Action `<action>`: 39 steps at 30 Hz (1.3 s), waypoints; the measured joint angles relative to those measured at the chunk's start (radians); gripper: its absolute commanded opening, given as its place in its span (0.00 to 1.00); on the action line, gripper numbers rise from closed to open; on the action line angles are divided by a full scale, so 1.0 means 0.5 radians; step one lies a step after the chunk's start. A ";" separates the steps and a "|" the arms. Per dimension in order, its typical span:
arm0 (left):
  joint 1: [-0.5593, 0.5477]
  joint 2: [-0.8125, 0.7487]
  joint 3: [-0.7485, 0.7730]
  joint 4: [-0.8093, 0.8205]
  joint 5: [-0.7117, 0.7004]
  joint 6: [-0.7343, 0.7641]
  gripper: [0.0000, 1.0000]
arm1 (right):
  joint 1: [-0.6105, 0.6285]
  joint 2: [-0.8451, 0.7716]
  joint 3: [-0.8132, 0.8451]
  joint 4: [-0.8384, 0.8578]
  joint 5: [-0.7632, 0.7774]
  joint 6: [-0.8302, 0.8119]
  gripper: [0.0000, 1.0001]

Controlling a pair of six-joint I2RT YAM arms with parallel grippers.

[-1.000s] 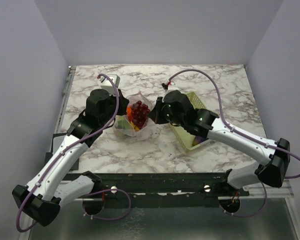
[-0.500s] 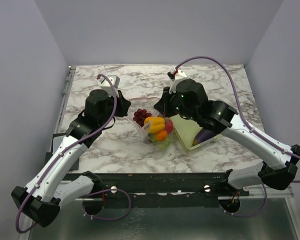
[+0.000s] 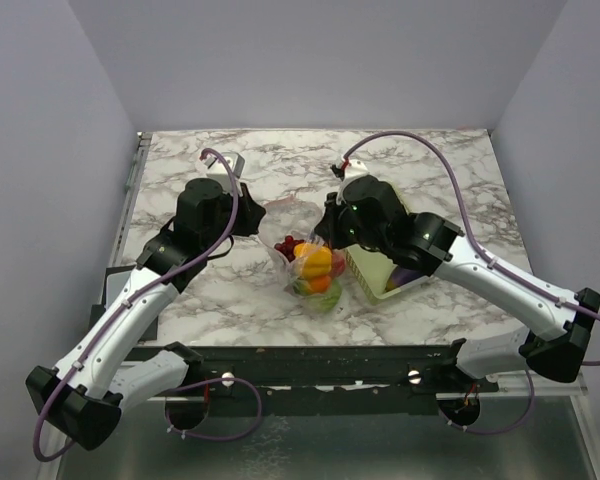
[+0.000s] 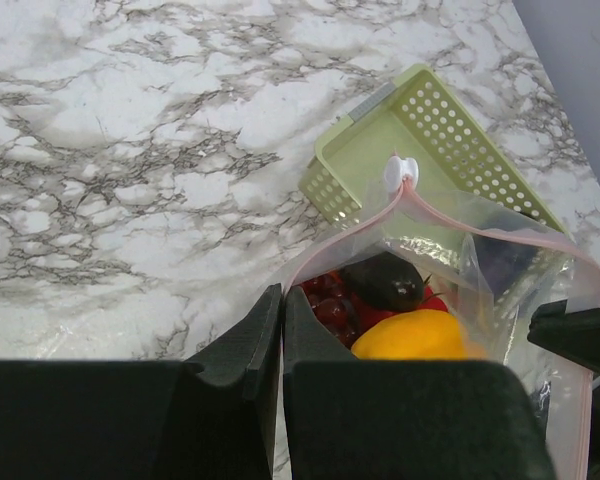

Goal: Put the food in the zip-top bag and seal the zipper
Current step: Adjust the zipper food storage bag at the center of the board.

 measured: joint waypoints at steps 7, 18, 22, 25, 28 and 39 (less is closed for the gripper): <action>0.000 0.034 0.200 -0.029 -0.001 0.019 0.07 | 0.000 -0.029 0.152 0.009 0.040 -0.031 0.01; 0.000 0.096 0.050 0.019 -0.094 0.004 0.00 | 0.000 0.069 -0.180 0.158 0.109 0.002 0.00; 0.000 0.185 -0.002 -0.030 -0.094 -0.008 0.00 | 0.000 0.117 -0.185 0.154 0.125 0.004 0.01; 0.000 0.169 0.006 -0.028 -0.095 -0.008 0.01 | 0.000 0.082 -0.172 0.155 0.146 -0.001 0.00; 0.000 0.140 0.025 -0.027 -0.100 -0.006 0.08 | 0.000 0.052 -0.140 0.155 0.162 -0.002 0.01; 0.000 0.111 0.131 -0.056 -0.116 0.033 0.50 | 0.000 -0.005 -0.105 0.153 0.181 -0.002 0.01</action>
